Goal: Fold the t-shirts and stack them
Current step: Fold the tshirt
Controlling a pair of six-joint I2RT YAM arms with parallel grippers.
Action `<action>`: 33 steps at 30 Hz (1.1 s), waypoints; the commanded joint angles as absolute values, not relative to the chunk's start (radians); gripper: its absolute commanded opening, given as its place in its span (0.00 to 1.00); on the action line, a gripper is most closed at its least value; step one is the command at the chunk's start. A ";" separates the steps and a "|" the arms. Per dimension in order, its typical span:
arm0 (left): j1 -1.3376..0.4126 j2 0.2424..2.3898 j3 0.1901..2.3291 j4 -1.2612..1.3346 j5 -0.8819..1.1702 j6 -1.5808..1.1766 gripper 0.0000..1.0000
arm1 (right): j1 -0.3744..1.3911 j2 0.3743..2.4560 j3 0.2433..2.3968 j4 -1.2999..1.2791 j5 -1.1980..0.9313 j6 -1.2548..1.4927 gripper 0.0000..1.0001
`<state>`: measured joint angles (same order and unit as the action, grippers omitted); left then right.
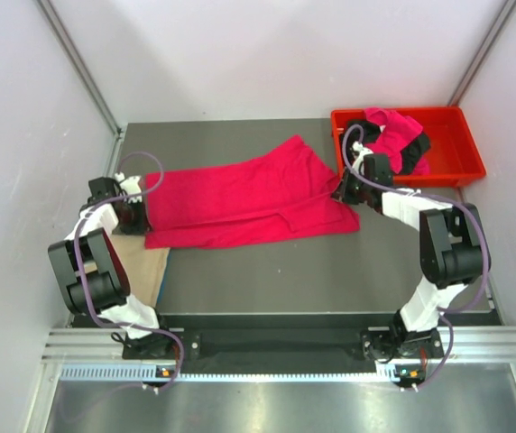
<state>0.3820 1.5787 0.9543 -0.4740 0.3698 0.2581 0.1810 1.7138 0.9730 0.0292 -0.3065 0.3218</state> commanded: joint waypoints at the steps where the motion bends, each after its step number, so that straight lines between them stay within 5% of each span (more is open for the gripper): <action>1: 0.388 1.597 0.992 -0.396 0.376 0.236 0.02 | 0.199 1.740 1.061 0.032 -0.273 0.247 0.00; 17: 0.331 1.684 1.098 -0.351 0.344 0.221 0.05 | 0.207 1.738 1.095 -0.018 -0.172 0.261 0.02; 18: 0.331 1.689 1.100 -0.351 0.333 0.216 0.05 | 0.212 1.747 1.104 -0.021 -0.172 0.259 0.04; 19: 0.331 1.692 1.104 -0.353 0.318 0.215 0.06 | 0.213 1.750 1.109 -0.028 -0.167 0.262 0.17; 22: 0.331 1.712 1.130 -0.377 0.318 0.210 0.21 | 0.218 1.740 1.120 -0.064 -0.156 0.267 0.48; 24: 0.324 1.720 1.147 -0.388 0.318 0.198 0.34 | 0.222 1.691 1.105 -0.098 -0.127 0.267 0.56; 25: 0.321 1.720 1.166 -0.390 0.316 0.198 0.45 | 0.225 1.665 1.092 -0.110 -0.112 0.267 0.57; 26: 0.316 1.717 1.178 -0.391 0.299 0.195 0.46 | 0.230 1.639 1.075 -0.120 -0.092 0.268 0.57; 28: 0.316 1.723 1.209 -0.388 0.275 0.186 0.73 | 0.236 1.554 1.004 -0.140 -0.028 0.287 0.57; 33: 0.310 1.853 1.365 -0.397 0.161 0.134 0.73 | 0.236 1.456 0.826 -0.143 0.084 0.313 0.56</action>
<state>0.3172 1.7844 1.2869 -0.4179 0.2401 0.1719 0.2268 1.5013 0.8948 -0.1322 -0.0147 0.2901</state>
